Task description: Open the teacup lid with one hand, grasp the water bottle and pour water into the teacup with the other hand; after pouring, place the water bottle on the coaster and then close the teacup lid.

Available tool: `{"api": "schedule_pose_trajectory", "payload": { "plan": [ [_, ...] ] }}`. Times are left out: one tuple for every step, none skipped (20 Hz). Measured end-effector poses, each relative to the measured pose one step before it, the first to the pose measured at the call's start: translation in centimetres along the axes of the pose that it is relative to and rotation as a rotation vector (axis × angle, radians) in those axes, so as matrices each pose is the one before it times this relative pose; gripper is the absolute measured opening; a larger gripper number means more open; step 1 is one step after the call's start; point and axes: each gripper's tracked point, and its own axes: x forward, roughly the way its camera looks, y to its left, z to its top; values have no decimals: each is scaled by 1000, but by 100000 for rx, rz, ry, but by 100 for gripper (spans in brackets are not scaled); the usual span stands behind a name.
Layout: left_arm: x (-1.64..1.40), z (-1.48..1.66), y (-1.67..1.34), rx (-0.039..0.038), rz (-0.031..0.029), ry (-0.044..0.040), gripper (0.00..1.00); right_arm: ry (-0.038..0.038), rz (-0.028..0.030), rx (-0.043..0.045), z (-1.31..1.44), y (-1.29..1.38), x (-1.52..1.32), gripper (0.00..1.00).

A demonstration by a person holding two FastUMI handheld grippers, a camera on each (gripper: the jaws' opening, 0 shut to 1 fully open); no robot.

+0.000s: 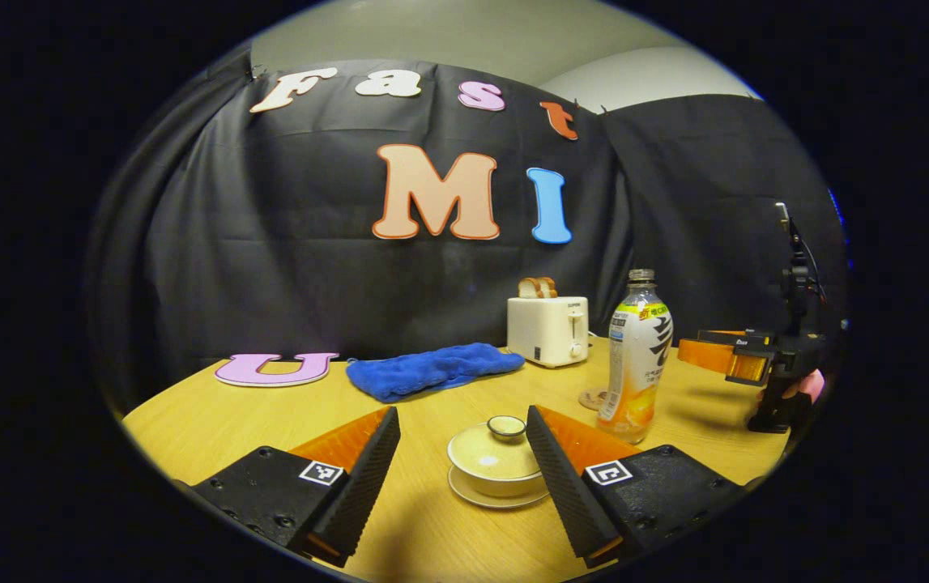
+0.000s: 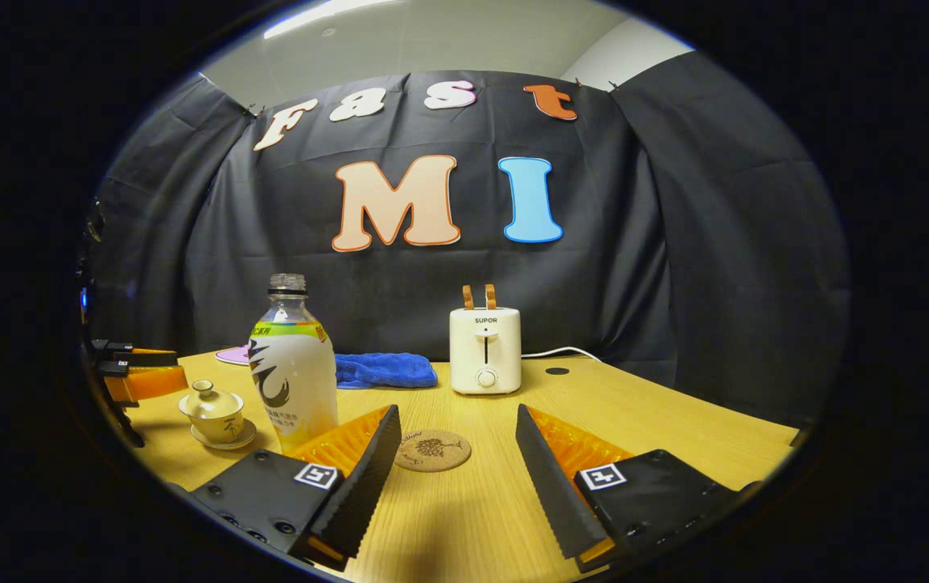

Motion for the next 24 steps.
{"api": "schedule_pose_trajectory", "payload": {
  "plan": [
    [434,-149,-252,40,-1746,519,92,-29,-6,18,-17,23,49,88],
    [273,-4,-224,228,-1410,898,92,10,-11,1,-26,-52,-79,88],
    [325,-232,-161,264,-1333,1352,88,-28,2,23,14,-6,46,88],
    [320,-150,-209,312,-1177,1395,88,4,-3,-15,-11,69,10,88],
    [413,-220,-301,224,-1130,1308,88,2,-8,24,48,-38,7,88],
    [247,-130,-141,205,-1001,1176,87,-1,-15,-24,-45,111,53,88],
    [320,-58,-109,95,-874,965,86,-11,-1,25,33,-2,16,88],
    [325,-62,-58,83,-508,802,84,-18,-13,0,-51,-44,-107,88],
    [268,-187,-82,173,-270,1024,80,16,3,1,43,30,80,88],
    [182,-203,-39,220,82,1515,78,-25,0,7,-24,-81,-27,88],
    [156,-330,-46,490,-216,1717,75,13,4,-11,0,38,10,88],
    [154,-41,-130,690,-277,1219,75,-12,6,5,-1,-22,-38,88],
    [52,-121,-57,764,-269,856,72,-4,-10,2,76,-5,-38,88],
    [67,-46,-56,598,-256,492,70,-8,5,7,-93,-21,-25,88],
    [62,-25,-15,581,37,491,63,10,-7,0,57,49,71,88],
    [151,-183,-24,326,69,654,59,-9,6,-2,-45,13,-6,88],
    [1,47,-239,338,248,-375,50,5,0,4,50,17,0,88],
    [-75,94,-315,392,-152,-578,47,3,4,4,-21,-23,-6,88],
    [-233,-27,-331,496,-403,-212,39,-5,15,-17,24,10,80,88],
    [-69,78,19,184,337,-274,34,19,-5,17,-25,-37,-100,88],
    [-168,4,-9,-74,-11,13,28,-15,1,-8,-10,-27,1,88],
    [-82,147,41,-345,327,-576,28,16,6,1,-21,14,-26,88],
    [-236,187,216,-687,683,-1354,28,-12,50,-19,40,81,96,88],
    [-125,385,270,-946,986,-1953,28,32,668,52,-30,178,10,88]
  ]
}}
